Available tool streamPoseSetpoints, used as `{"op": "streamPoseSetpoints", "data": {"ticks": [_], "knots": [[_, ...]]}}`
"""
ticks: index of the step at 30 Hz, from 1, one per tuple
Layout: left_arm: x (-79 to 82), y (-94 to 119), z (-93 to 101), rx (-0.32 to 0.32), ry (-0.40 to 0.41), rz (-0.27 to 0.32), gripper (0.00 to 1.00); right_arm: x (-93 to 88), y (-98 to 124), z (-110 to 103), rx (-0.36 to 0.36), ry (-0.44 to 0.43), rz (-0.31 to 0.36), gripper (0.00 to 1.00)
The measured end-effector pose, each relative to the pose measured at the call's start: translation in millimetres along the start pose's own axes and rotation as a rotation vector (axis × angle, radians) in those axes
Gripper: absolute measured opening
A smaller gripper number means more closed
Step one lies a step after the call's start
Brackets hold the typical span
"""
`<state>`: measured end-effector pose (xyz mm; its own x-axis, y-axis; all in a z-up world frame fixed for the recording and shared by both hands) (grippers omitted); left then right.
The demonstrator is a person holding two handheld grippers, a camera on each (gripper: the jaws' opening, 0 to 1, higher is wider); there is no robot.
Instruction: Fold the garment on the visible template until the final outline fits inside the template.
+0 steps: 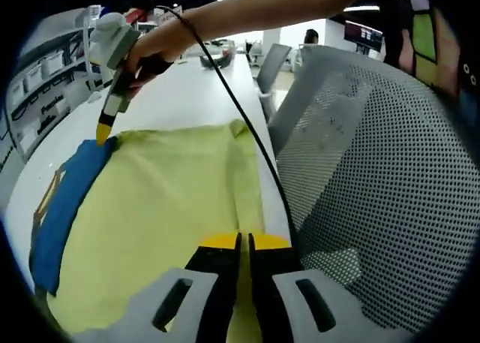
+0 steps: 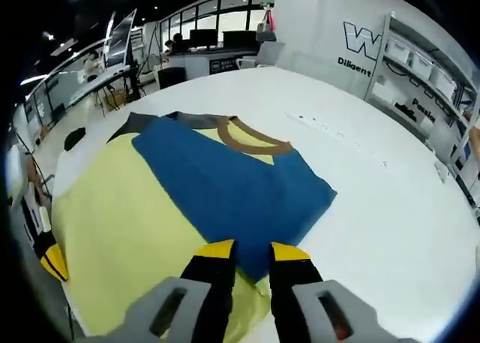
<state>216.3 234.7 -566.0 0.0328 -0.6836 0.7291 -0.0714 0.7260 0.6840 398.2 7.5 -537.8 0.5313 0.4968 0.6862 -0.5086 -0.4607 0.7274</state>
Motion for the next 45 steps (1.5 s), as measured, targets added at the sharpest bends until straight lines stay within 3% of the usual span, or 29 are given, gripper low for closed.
{"op": "streamPoseSetpoints", "data": {"ticks": [12, 19, 27, 32, 35, 38, 42, 45], "knots": [[-4.9, -5.1, 6.0, -0.015, 0.037, -0.026, 0.04, -22.1, 38.1, -40.0, 0.056, -0.017, 0.016, 0.15], [-4.5, -9.0, 5.4, -0.013, 0.035, -0.030, 0.00, -36.5, 54.0, -48.1, 0.054, -0.031, 0.009, 0.15], [-3.5, -4.0, 4.0, -0.007, 0.097, -0.022, 0.00, -55.0, 66.8, -56.3, 0.066, -0.062, -0.006, 0.15], [-3.3, 1.9, 4.3, -0.016, 0.182, -0.015, 0.00, -60.4, 76.9, -62.2, 0.093, -0.033, -0.017, 0.16], [-4.3, 1.4, 5.5, -0.008, 0.094, -0.027, 0.00, -64.5, 83.5, -69.9, 0.137, 0.028, -0.057, 0.14], [-3.2, -1.8, 9.2, 0.003, 0.073, -0.020, 0.01, -71.3, 87.9, -75.7, 0.155, 0.085, -0.109, 0.15], [-1.6, -5.8, 8.7, 0.011, 0.058, -0.026, 0.08, -78.0, 93.2, -80.4, 0.157, 0.079, -0.130, 0.10], [-1.7, -6.5, 8.1, 0.018, 0.051, -0.033, 0.07, -83.8, 99.4, -84.5, 0.171, 0.062, -0.145, 0.10]]}}
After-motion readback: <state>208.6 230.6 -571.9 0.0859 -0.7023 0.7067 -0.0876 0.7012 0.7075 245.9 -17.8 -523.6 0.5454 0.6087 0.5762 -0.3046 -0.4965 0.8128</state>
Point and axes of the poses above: the point that each gripper's makers call its tool centre point, and the gripper's own axes: y roughly backward along the fingers, z roughly to its right, x roughly out of its top, the point moved 10 cm from there along y, roughly backward along the fingers, and after that the axes turned 4 degrees about x, right-handed, at the moved point
